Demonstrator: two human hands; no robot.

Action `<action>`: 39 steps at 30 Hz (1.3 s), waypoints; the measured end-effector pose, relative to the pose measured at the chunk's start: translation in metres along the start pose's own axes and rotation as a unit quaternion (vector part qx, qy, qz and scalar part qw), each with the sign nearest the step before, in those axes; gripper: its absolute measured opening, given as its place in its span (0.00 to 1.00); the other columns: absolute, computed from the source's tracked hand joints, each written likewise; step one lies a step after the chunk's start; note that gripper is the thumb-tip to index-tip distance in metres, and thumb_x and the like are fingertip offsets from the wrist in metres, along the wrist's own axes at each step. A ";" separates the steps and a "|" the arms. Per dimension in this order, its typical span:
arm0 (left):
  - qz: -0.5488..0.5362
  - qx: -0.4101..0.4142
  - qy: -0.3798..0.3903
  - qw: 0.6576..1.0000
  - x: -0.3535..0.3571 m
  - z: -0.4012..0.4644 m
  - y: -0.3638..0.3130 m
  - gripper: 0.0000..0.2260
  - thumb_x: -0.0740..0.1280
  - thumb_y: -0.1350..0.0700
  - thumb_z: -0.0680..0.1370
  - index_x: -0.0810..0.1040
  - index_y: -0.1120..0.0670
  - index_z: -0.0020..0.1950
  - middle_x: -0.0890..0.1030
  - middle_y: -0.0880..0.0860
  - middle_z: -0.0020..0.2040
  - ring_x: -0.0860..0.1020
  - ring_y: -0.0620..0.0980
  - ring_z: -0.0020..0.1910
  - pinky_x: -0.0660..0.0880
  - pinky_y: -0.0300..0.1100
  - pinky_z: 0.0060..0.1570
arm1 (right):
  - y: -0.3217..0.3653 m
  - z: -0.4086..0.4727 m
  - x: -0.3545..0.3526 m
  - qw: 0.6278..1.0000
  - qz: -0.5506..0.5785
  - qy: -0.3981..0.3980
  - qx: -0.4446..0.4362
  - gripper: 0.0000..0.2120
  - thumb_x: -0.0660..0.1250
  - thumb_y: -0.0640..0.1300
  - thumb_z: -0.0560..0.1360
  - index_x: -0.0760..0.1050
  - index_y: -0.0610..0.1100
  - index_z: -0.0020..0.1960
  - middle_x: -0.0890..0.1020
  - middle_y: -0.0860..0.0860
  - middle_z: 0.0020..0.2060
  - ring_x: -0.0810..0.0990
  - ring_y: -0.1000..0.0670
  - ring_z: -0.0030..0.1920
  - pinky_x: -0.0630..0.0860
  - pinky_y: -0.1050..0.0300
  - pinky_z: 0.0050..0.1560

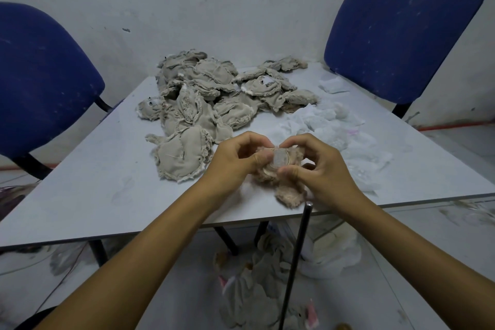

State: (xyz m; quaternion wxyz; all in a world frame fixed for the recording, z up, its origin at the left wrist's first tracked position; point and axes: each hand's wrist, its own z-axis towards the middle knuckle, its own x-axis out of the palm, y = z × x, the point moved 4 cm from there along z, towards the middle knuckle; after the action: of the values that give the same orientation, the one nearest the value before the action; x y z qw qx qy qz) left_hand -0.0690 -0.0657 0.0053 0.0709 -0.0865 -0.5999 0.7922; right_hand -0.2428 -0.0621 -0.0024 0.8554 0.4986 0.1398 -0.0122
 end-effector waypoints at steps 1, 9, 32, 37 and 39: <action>-0.019 -0.012 0.016 1.000 0.001 0.000 0.000 0.03 0.72 0.58 0.73 0.82 0.52 0.44 0.80 0.52 0.38 0.78 0.51 0.39 0.76 0.44 0.40 | 0.000 0.000 -0.001 1.000 0.009 -0.002 0.000 0.17 0.79 0.46 0.65 0.78 0.50 0.51 0.82 0.55 0.44 0.83 0.50 0.46 0.81 0.52 0.42; 0.018 0.007 0.041 0.999 0.010 0.000 -0.008 0.07 0.69 0.54 0.77 0.77 0.55 0.41 0.75 0.50 0.34 0.72 0.44 0.31 0.69 0.38 0.32 | 0.001 -0.001 -0.003 0.998 0.057 0.007 -0.011 0.12 0.77 0.41 0.71 0.79 0.45 0.52 0.81 0.47 0.35 0.81 0.50 0.37 0.78 0.58 0.40; 0.090 0.030 -0.003 0.995 0.008 0.000 -0.016 0.09 0.72 0.58 0.77 0.73 0.54 0.41 0.75 0.49 0.36 0.73 0.47 0.36 0.72 0.41 0.37 | 0.008 0.023 0.004 0.990 0.111 -0.019 0.087 0.08 0.75 0.38 0.72 0.77 0.41 0.38 0.80 0.36 0.38 0.80 0.47 0.39 0.78 0.56 0.40; 0.125 0.067 -0.035 0.989 0.000 0.000 -0.021 0.05 0.71 0.62 0.77 0.75 0.56 0.45 0.78 0.60 0.50 0.78 0.53 0.53 0.79 0.49 0.49 | 0.012 0.020 0.004 0.988 0.125 -0.027 0.089 0.06 0.73 0.37 0.74 0.77 0.39 0.41 0.80 0.46 0.32 0.80 0.51 0.33 0.77 0.59 0.33; 0.114 0.065 -0.062 0.989 0.002 -0.002 -0.020 0.05 0.71 0.61 0.78 0.75 0.58 0.45 0.79 0.63 0.48 0.79 0.59 0.51 0.79 0.57 0.47 | 0.013 0.019 0.007 0.989 0.112 -0.047 0.082 0.07 0.72 0.37 0.75 0.76 0.38 0.40 0.78 0.47 0.28 0.77 0.52 0.29 0.75 0.59 0.30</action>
State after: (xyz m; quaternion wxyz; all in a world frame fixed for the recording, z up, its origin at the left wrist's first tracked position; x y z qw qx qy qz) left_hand -0.0700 -0.0578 0.0240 -0.0514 -0.1002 -0.5365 0.8363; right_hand -0.2300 -0.0708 0.0160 0.8133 0.5784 0.0410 0.0493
